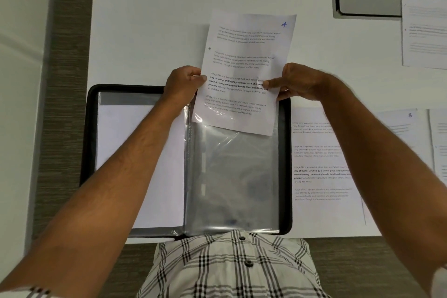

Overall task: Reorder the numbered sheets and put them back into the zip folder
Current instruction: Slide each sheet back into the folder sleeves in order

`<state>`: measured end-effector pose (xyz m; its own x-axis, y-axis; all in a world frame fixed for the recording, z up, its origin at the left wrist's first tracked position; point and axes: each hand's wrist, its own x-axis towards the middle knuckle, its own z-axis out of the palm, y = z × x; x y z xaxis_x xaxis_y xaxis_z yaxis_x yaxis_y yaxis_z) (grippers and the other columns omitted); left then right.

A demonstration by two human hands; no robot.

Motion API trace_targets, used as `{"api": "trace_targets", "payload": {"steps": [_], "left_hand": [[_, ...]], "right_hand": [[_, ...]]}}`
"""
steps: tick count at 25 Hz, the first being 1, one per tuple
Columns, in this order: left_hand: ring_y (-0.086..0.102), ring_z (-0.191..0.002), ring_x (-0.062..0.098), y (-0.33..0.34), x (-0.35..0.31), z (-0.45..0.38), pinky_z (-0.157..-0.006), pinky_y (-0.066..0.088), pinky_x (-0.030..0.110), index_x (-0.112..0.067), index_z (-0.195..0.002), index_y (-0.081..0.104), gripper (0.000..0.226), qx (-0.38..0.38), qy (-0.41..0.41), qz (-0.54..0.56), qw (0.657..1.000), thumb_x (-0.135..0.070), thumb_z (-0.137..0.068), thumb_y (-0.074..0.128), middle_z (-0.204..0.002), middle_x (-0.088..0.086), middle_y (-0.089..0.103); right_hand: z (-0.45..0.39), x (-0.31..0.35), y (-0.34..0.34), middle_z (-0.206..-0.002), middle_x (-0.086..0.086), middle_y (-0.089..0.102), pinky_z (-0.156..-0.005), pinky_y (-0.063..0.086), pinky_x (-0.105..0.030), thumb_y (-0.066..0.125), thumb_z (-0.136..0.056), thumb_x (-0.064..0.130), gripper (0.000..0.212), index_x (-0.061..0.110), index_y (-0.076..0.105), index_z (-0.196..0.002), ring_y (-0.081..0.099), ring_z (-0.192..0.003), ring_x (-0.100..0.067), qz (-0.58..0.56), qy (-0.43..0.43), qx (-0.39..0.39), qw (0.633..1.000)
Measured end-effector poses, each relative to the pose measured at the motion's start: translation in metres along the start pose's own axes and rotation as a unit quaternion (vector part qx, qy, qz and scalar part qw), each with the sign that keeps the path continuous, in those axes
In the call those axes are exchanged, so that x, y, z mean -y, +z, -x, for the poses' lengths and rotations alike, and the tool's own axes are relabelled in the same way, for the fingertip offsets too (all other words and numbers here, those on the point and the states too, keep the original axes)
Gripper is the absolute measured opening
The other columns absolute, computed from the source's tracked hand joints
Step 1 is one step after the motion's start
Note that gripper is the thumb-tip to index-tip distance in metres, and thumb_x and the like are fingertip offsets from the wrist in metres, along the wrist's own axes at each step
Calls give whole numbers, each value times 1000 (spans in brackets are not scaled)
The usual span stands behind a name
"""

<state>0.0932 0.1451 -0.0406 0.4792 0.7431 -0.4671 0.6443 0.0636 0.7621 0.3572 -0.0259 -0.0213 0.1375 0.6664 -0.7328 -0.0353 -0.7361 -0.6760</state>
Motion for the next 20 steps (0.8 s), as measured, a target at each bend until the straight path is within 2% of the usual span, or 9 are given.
{"api": "trace_targets", "payload": {"steps": [2, 5, 8, 11, 13, 16, 20], "left_hand": [[57, -68, 14, 0, 2, -3, -68, 48, 26, -2, -90, 70, 26, -1, 5, -36, 999, -28, -95, 68, -79, 2, 66], [48, -60, 14, -4, 3, -2, -58, 40, 24, -10, -73, 57, 28, 18, 7, -100, 995, -24, -95, 66, -66, 1, 54], [47, -60, 13, -7, 0, -4, -59, 41, 26, -10, -80, 61, 21, 42, -10, -71, 997, -23, -95, 67, -67, -1, 54], [50, -60, 11, -4, -3, -4, -57, 42, 22, -9, -94, 70, 18, 17, -32, 7, 999, -26, -96, 69, -69, -4, 59], [50, -59, 9, -2, -3, -4, -50, 41, 17, -10, -92, 70, 16, -1, -32, 27, 999, -26, -96, 69, -68, -5, 59], [49, -56, 9, -1, 1, -4, -43, 38, 14, -2, -91, 70, 22, -6, -30, 31, 999, -23, -95, 70, -68, -2, 58], [44, -44, 4, -11, 0, -3, -45, 37, 16, -12, -72, 58, 26, 55, -41, -12, 998, -20, -94, 71, -61, -2, 53]], "right_hand": [[-2, 1, 3, -121, -3, 78, -93, 63, -42, 76, -96, 21, 40, 13, 65, -134, 75, -110, -23, -8, -18, -19, 1000], [-4, -1, 8, -118, -3, 78, -89, 64, -42, 67, -102, 26, 29, 14, 69, -129, 77, -104, -23, -23, -45, -72, 996], [-6, -1, 8, -116, -3, 78, -87, 65, -39, 66, -103, 25, 29, 10, 69, -128, 78, -101, -19, 15, -48, -91, 995], [-5, 2, 4, -113, -2, 79, -84, 63, -31, 71, -100, 28, 30, 10, 72, -124, 77, -101, -18, 66, -37, -70, 995], [-4, 2, 2, -110, 0, 79, -80, 59, -26, 74, -97, 29, 30, 11, 74, -121, 74, -99, -16, 103, -16, -52, 993], [-4, 1, 2, -114, -6, 79, -84, 58, -28, 78, -94, 28, 32, 11, 75, -121, 70, -96, -16, 123, 5, -36, 992], [-5, 0, 9, -109, 0, 79, -82, 56, -30, 73, -97, 40, 32, 15, 75, -118, 71, -93, -16, 82, -21, -87, 993]]}}
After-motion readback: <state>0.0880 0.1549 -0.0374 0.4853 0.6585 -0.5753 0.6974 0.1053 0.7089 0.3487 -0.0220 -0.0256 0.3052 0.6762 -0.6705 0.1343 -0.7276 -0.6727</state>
